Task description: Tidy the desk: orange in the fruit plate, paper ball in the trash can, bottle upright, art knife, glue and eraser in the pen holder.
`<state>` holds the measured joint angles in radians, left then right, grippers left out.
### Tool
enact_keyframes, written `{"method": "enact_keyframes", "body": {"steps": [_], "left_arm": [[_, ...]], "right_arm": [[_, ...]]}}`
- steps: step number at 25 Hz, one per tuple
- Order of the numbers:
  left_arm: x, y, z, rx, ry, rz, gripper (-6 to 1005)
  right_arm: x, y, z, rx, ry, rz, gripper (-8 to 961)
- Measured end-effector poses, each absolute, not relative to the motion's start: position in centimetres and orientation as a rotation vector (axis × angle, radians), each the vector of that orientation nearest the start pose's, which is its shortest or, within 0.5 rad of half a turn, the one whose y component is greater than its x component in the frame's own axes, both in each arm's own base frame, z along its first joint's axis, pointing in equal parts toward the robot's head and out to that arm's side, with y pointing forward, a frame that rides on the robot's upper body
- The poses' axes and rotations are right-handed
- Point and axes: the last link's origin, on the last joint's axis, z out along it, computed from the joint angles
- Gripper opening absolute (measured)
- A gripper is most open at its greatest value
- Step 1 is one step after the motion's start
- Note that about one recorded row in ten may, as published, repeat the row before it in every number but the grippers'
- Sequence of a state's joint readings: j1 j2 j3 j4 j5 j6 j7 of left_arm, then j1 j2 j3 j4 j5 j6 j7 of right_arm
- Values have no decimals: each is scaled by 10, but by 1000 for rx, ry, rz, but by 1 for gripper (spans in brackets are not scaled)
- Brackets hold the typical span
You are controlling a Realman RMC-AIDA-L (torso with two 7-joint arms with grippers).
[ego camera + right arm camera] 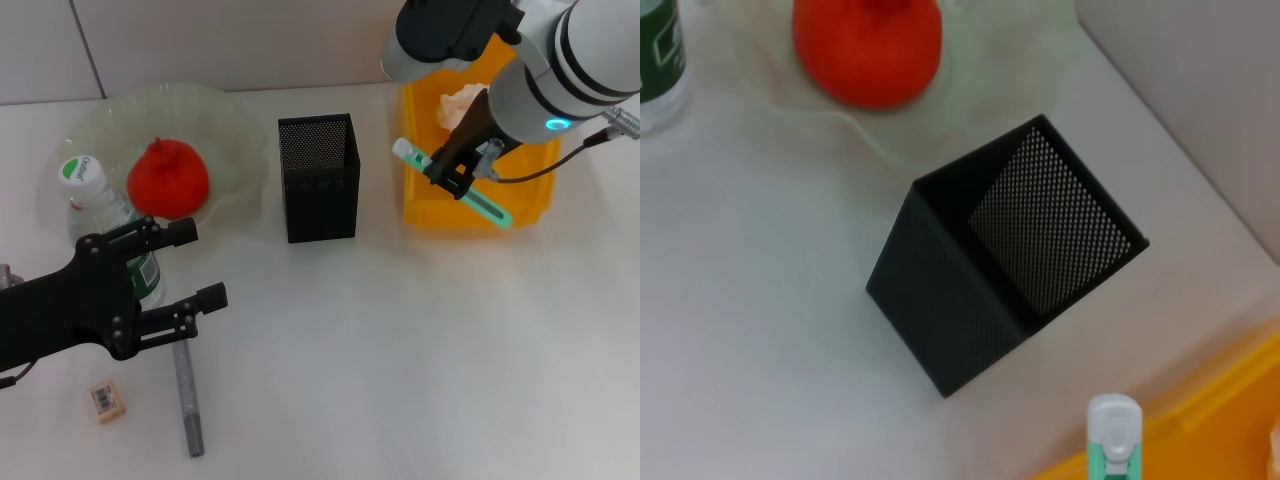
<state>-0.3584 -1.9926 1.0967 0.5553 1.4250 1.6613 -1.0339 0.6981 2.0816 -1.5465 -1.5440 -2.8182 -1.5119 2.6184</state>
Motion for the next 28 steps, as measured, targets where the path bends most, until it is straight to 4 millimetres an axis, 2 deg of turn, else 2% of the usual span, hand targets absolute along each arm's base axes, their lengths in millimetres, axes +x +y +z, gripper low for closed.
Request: {"method": "enact_keyframes", "body": {"steps": [28], "left_arm": [[-265, 284, 6, -2662, -268, -1034, 787]], "right_arm": [[93, 393, 17, -2372, 345, -424, 85]]}}
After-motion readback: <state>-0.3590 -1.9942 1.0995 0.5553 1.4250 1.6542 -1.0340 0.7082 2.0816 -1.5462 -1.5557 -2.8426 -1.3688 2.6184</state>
